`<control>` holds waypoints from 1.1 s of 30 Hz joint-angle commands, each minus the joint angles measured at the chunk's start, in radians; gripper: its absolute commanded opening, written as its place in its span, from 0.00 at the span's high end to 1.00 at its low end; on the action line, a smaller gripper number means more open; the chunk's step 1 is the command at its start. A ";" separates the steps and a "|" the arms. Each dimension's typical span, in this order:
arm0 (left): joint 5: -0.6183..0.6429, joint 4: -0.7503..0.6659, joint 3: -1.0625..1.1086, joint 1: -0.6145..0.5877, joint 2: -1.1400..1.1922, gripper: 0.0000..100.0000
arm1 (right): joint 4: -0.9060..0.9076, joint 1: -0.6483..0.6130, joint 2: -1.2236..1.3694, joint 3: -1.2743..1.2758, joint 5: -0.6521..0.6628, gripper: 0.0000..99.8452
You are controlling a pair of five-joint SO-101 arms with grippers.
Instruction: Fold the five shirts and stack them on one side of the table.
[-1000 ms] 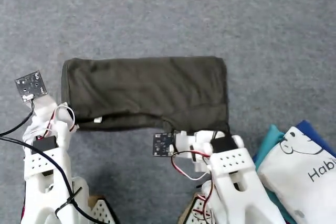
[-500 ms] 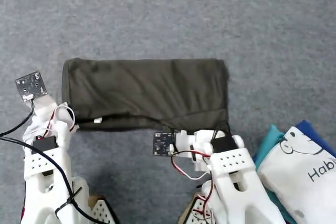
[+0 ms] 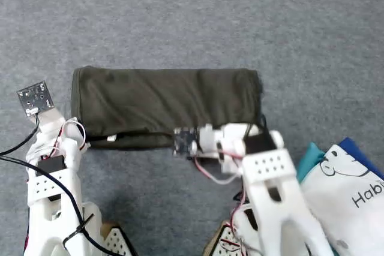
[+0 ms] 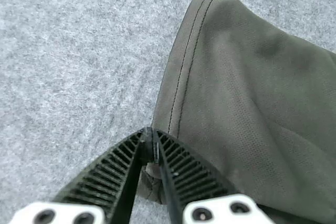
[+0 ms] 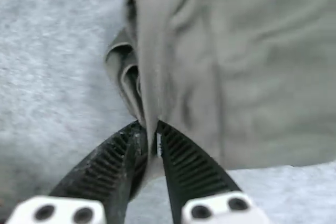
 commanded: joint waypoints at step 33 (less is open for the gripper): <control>-0.020 -0.023 -0.002 0.023 -0.016 0.98 | 0.006 0.031 1.101 -1.191 0.040 0.72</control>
